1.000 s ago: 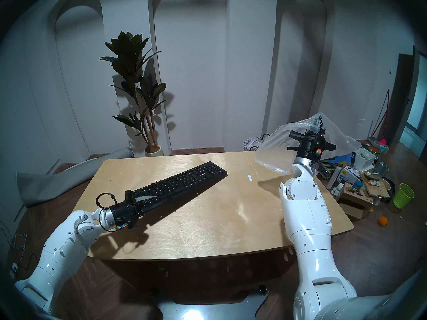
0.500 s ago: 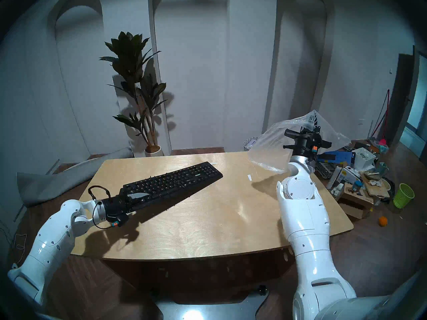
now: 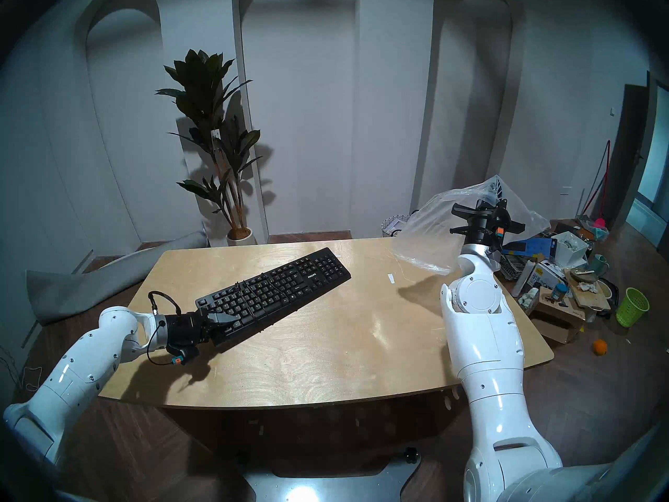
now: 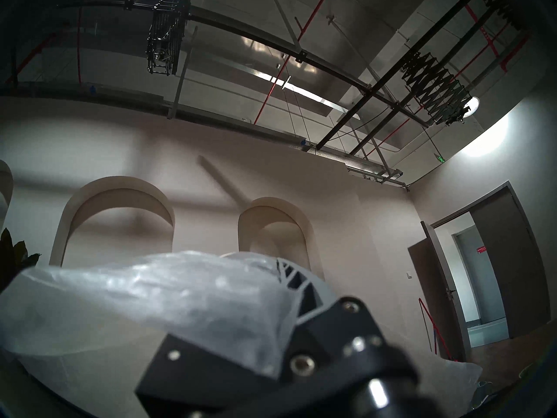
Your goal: Unwrap the new keyboard and set the wrapping aside
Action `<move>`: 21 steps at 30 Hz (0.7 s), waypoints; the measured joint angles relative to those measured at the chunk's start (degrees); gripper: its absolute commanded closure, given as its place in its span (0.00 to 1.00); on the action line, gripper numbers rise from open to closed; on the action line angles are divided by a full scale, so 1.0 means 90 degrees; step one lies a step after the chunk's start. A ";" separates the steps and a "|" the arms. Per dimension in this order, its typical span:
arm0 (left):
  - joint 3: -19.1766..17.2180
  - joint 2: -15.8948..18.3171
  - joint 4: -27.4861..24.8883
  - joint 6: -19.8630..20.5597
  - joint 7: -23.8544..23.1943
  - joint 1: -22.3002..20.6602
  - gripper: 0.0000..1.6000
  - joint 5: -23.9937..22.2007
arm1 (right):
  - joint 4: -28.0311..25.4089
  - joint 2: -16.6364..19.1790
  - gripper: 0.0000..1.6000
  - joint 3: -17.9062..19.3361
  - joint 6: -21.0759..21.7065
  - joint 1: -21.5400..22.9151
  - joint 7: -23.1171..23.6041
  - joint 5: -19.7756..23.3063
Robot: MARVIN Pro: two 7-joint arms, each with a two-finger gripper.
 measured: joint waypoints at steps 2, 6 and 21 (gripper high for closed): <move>0.0102 0.0012 0.0090 0.0054 0.0242 -0.0140 0.00 0.0204 | -0.0005 0.0013 1.00 0.0005 0.0044 -0.0005 0.0021 0.0017; 0.0361 0.0041 0.0369 0.0212 0.0792 -0.0429 0.00 0.0681 | -0.0012 0.0033 1.00 0.0008 0.0140 -0.0010 0.0068 0.0058; 0.1360 0.0498 0.0864 0.0047 0.1927 -0.1477 0.00 0.2555 | 0.0091 0.0184 1.00 -0.0208 0.0367 0.0020 0.0313 -0.0081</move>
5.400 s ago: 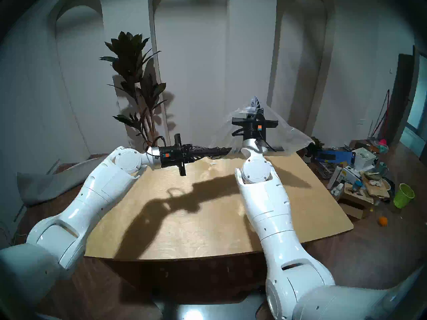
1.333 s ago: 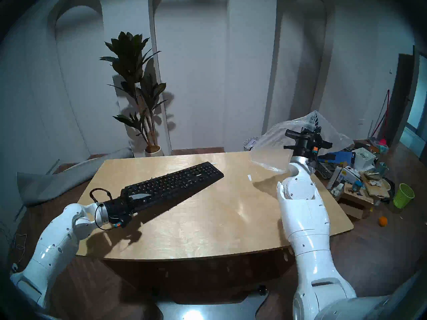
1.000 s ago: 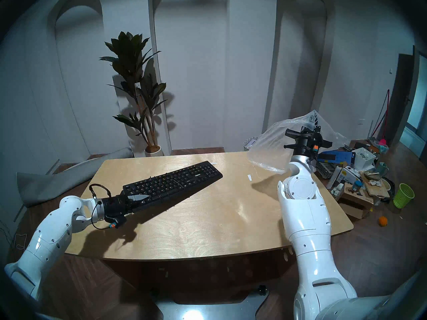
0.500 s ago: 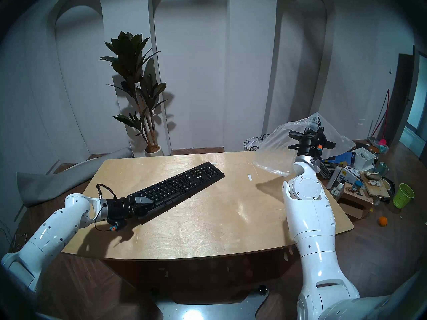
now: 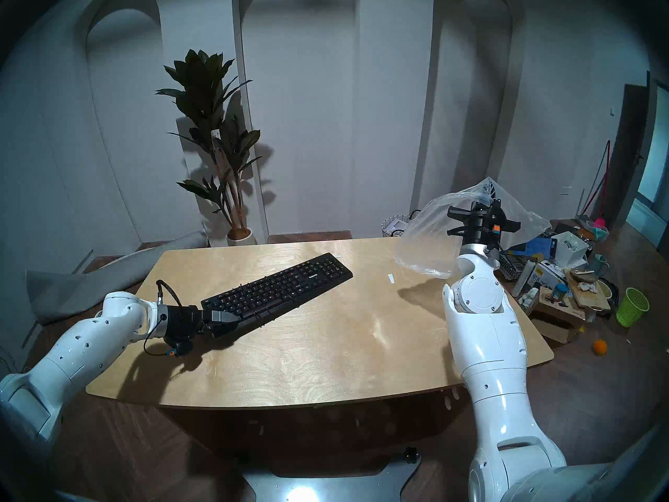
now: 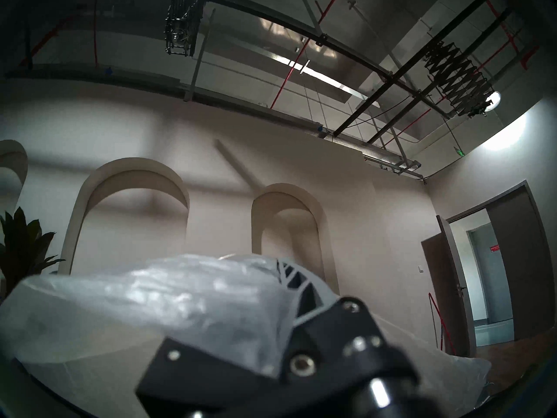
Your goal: Unwrap the new keyboard and set the wrapping aside
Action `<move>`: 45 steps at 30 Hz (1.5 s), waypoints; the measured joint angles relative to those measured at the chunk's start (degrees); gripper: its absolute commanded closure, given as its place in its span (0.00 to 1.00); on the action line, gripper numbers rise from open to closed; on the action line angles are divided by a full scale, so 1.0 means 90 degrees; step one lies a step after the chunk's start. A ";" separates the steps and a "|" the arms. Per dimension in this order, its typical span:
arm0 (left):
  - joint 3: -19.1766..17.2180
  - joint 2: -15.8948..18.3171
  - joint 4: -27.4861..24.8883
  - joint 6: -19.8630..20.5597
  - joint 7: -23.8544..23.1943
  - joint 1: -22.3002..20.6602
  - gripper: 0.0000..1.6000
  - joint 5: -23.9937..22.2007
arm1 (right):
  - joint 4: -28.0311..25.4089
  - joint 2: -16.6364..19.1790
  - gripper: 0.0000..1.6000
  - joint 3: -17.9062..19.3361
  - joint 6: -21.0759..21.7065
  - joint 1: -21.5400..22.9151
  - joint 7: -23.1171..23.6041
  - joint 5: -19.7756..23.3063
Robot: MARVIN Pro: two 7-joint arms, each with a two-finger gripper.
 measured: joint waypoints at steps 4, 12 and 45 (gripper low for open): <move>0.0021 0.0242 -0.0087 -0.0385 -0.0319 -0.0196 0.00 0.0425 | 0.0060 0.0053 1.00 -0.0064 0.0014 0.0018 0.0067 -0.0087; 0.0122 0.0737 -0.0290 -0.0922 -0.1111 -0.0441 0.00 0.0938 | 0.0170 0.0126 1.00 -0.0137 0.0010 0.0055 0.0152 -0.0194; -0.1748 -0.1049 0.0144 -0.1021 0.0292 -0.1283 0.00 -0.2760 | 0.1636 -0.0082 1.00 -0.0492 0.0063 -0.0613 0.0344 -0.0325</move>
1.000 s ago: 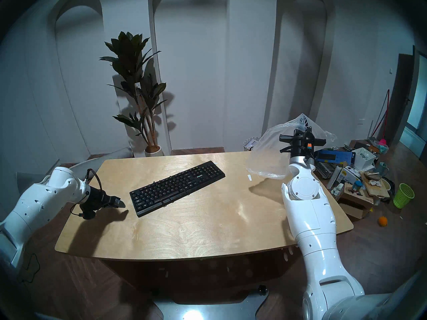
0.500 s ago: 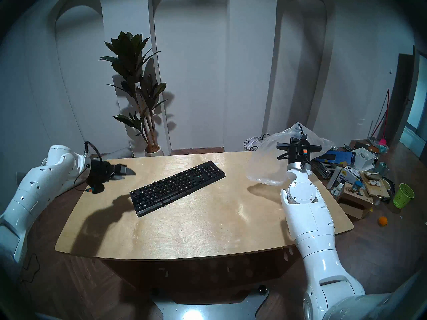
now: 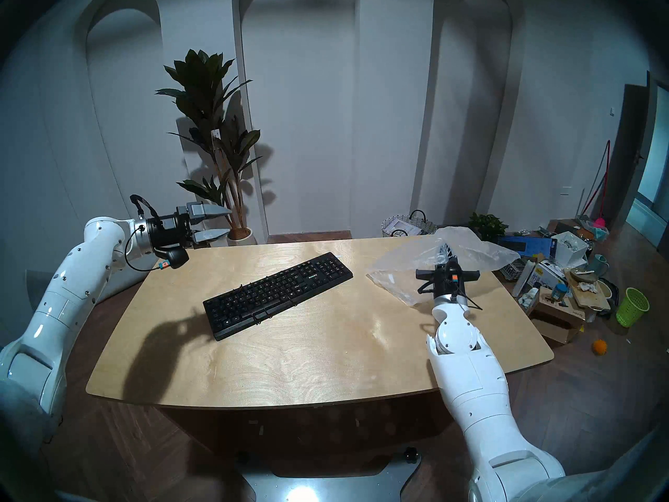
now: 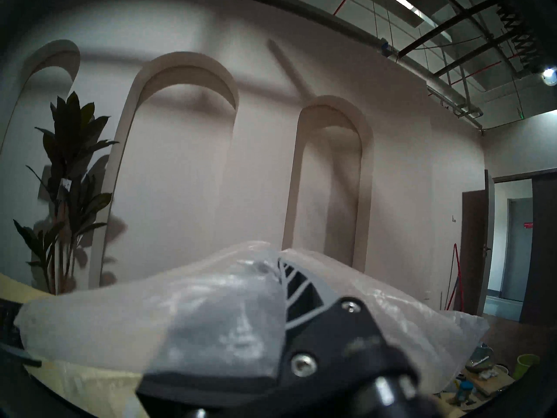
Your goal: Unwrap the new keyboard and set the wrapping aside
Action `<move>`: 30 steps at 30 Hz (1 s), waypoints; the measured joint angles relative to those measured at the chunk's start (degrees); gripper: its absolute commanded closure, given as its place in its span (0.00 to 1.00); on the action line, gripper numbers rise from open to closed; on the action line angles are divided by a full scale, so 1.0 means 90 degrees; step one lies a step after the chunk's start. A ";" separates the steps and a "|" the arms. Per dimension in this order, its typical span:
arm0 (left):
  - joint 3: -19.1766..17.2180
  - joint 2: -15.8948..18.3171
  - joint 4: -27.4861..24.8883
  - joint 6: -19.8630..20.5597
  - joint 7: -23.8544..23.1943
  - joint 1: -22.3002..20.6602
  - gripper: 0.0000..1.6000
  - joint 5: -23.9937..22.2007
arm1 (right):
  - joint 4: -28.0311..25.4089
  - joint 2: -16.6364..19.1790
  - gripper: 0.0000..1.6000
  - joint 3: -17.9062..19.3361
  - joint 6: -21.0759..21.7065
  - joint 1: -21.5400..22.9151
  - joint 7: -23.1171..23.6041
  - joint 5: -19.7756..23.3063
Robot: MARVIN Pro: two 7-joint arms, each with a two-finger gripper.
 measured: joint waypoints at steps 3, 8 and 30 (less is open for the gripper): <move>-0.0085 -0.0170 0.0163 0.0000 0.0076 0.0002 0.00 -0.0334 | -0.0005 -0.0008 1.00 0.0027 -0.0038 -0.0064 -0.0009 0.0003; -0.0272 -0.0572 0.0528 0.0000 0.0202 0.0004 0.00 -0.1109 | -0.0060 -0.0023 1.00 0.0096 -0.0139 -0.0186 -0.0066 0.0036; -0.0109 -0.1457 0.1140 0.0004 -0.0875 0.0013 0.00 -0.3489 | -0.0371 -0.0090 0.00 0.0204 -0.0558 -0.0508 -0.0226 0.0178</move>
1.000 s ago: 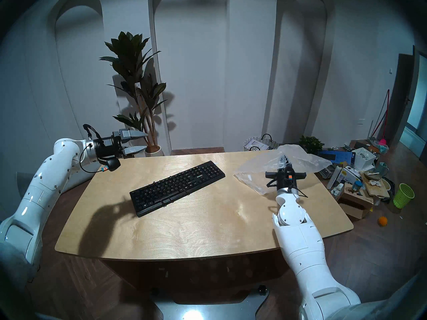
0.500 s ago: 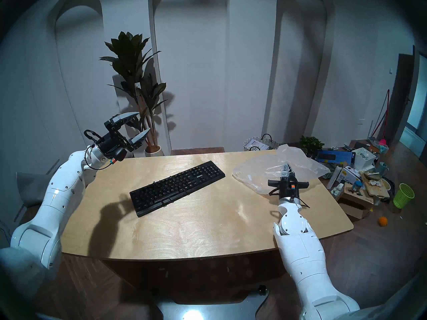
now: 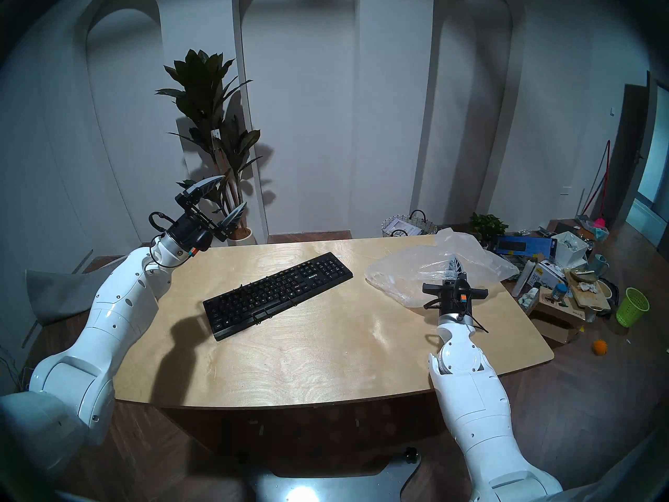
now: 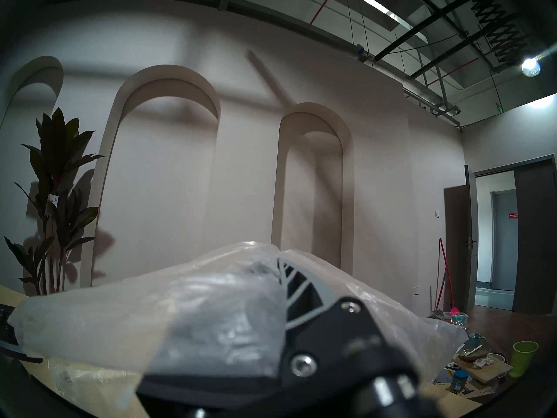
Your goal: Unwrap the new keyboard and set the wrapping aside
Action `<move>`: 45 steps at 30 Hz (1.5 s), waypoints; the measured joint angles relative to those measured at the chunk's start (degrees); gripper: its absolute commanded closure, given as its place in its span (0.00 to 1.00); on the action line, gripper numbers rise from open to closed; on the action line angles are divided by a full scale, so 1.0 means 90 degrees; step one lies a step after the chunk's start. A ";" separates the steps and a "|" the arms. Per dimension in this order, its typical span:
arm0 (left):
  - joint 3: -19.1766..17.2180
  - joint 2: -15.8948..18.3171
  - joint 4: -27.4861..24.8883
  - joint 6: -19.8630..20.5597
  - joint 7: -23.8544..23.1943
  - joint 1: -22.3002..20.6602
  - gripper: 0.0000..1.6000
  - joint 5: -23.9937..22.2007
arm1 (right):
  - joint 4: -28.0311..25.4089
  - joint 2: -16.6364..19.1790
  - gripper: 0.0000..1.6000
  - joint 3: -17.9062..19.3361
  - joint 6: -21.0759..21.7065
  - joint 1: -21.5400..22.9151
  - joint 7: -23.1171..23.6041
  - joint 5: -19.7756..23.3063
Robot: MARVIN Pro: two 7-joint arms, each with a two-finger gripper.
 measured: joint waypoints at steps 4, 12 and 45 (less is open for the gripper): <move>0.0105 -0.0077 0.0027 0.0000 -0.0392 0.0007 0.00 -0.0392 | -0.0024 -0.0006 0.00 0.0010 -0.0063 -0.0014 -0.0021 0.0011; 0.0240 -0.0153 0.0029 0.0001 -0.1181 0.0009 0.00 -0.1160 | 0.0008 -0.0006 0.00 0.0038 -0.0140 0.0009 -0.0085 -0.0023; 0.0785 0.0404 -0.0598 0.0003 -0.4368 -0.0157 0.00 -0.2711 | -0.0777 -0.0454 0.00 -0.0293 -0.0125 -0.1493 -0.0304 0.0295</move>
